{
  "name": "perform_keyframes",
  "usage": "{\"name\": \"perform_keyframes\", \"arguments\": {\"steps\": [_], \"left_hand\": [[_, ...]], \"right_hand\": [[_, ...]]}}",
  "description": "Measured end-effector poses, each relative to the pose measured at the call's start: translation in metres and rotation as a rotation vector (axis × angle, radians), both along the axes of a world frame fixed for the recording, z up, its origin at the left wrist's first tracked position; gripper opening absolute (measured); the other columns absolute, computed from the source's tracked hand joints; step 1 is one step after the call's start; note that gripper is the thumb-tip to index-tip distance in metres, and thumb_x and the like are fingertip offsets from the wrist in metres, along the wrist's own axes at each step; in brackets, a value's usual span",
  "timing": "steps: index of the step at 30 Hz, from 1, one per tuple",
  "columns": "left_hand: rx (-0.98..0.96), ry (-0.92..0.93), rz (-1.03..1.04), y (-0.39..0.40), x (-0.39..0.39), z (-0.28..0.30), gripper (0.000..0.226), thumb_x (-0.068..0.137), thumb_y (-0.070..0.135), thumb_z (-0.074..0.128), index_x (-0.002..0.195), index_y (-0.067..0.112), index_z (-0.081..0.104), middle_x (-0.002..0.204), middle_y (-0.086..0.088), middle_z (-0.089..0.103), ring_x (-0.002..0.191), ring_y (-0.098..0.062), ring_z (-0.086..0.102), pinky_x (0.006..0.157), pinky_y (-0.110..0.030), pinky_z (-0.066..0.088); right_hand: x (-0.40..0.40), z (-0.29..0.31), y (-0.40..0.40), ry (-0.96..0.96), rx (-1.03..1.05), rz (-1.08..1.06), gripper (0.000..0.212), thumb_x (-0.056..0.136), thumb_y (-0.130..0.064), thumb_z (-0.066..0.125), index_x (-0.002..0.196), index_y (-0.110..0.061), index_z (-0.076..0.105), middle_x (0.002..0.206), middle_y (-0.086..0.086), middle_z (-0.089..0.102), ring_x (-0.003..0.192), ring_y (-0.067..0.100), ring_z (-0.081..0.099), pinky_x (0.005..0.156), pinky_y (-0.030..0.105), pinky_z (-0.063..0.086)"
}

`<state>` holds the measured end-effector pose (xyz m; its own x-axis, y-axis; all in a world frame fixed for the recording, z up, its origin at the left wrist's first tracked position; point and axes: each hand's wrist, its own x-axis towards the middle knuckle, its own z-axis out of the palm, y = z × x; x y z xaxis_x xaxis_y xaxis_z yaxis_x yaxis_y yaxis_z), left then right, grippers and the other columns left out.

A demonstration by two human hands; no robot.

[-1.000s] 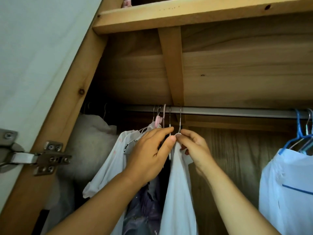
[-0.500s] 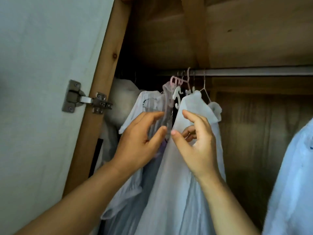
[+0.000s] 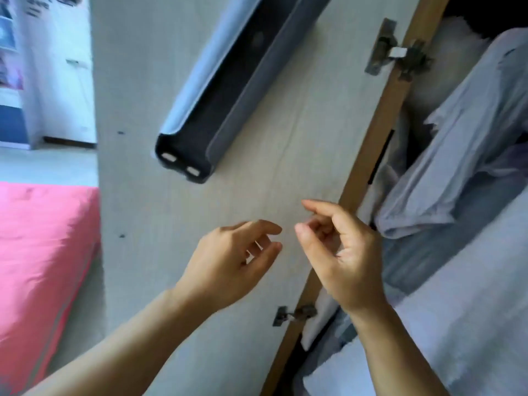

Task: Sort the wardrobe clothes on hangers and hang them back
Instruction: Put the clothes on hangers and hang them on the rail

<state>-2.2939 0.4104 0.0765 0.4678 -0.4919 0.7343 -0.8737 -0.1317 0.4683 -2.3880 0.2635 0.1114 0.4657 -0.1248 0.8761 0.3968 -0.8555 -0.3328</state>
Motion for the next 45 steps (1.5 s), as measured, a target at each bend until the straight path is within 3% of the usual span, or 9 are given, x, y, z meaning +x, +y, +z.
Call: {"name": "perform_keyframes", "arguments": {"steps": [5,13,17,19,26,34,37,40,45], "left_hand": [[0.024,0.156,0.294,0.13,0.024,-0.066,0.033,0.082,0.054,0.046,0.109,0.037,0.056,0.072,0.023,0.062,0.064,0.002,0.06,0.063,-0.025,0.052],[0.063,0.363,0.752,0.366,0.041,-0.15,0.036,0.078,0.057,0.043,0.11,0.042,0.052,0.089,0.028,0.061,0.063,0.004,0.058,0.063,-0.028,0.051],[0.095,0.441,0.983,0.467,0.028,-0.185,0.038,0.075,0.059,0.041,0.107,0.043,0.053,0.082,0.04,0.056,0.063,0.012,0.054,0.058,-0.01,0.042],[0.115,0.485,1.069,0.505,0.018,-0.199,0.035,0.075,0.058,0.042,0.106,0.044,0.051,0.085,0.042,0.054,0.064,0.016,0.053,0.056,-0.011,0.044],[0.125,0.602,1.305,0.595,-0.008,-0.241,0.039,0.079,0.055,0.043,0.096,0.031,0.069,0.062,0.027,0.055,0.064,0.003,0.057,0.053,-0.026,0.051],[0.171,0.674,1.549,0.663,0.008,-0.26,0.038,0.081,0.05,0.041,0.094,0.029,0.07,0.063,0.027,0.053,0.06,0.017,0.049,0.068,-0.007,0.031],[0.217,0.742,1.594,0.684,0.025,-0.274,0.039,0.082,0.048,0.04,0.095,0.028,0.07,0.066,0.025,0.055,0.064,0.008,0.052,0.062,-0.014,0.038],[0.196,0.827,1.636,0.704,0.045,-0.289,0.035,0.081,0.047,0.043,0.094,0.028,0.07,0.067,0.028,0.052,0.072,0.006,0.055,0.053,-0.001,0.03],[0.182,0.982,1.679,0.736,0.088,-0.334,0.035,0.08,0.048,0.043,0.094,0.031,0.07,0.067,0.028,0.054,0.054,0.015,0.047,0.052,-0.006,0.037]], "right_hand": [[0.045,-0.052,0.088,0.142,0.05,0.239,0.022,0.083,-0.025,0.061,0.101,-0.015,0.068,0.071,-0.009,0.059,0.064,0.008,0.056,0.064,0.013,0.045],[0.13,-0.14,0.286,0.409,0.102,0.574,0.02,0.078,-0.032,0.06,0.097,-0.029,0.068,0.071,-0.008,0.059,0.059,0.007,0.054,0.059,0.015,0.044],[0.161,-0.181,0.377,0.521,0.118,0.707,0.03,0.077,-0.035,0.059,0.106,-0.033,0.061,0.072,-0.008,0.059,0.055,0.005,0.052,0.056,0.013,0.043],[0.173,-0.197,0.415,0.566,0.101,0.777,0.029,0.077,-0.033,0.06,0.106,-0.034,0.062,0.071,-0.009,0.059,0.055,0.004,0.052,0.057,0.01,0.042],[0.213,-0.233,0.515,0.722,0.002,0.961,0.022,0.078,-0.028,0.065,0.099,-0.029,0.068,0.076,-0.021,0.062,0.059,0.002,0.057,0.055,0.013,0.045],[0.282,-0.269,0.622,0.816,-0.198,1.147,0.025,0.078,-0.018,0.065,0.103,-0.015,0.07,0.069,-0.012,0.062,0.06,0.005,0.058,0.056,0.01,0.046],[0.314,-0.293,0.662,0.861,-0.29,1.219,0.027,0.079,-0.02,0.064,0.105,-0.016,0.069,0.07,-0.019,0.058,0.058,0.004,0.056,0.057,0.015,0.046],[0.348,-0.325,0.7,0.909,-0.376,1.265,0.027,0.078,-0.023,0.063,0.105,-0.018,0.069,0.07,-0.028,0.05,0.057,-0.003,0.05,0.057,0.013,0.044],[0.406,-0.391,0.756,0.952,-0.499,1.289,0.025,0.076,-0.022,0.062,0.1,-0.016,0.07,0.069,-0.024,0.047,0.06,-0.009,0.043,0.06,0.011,0.036]]}}
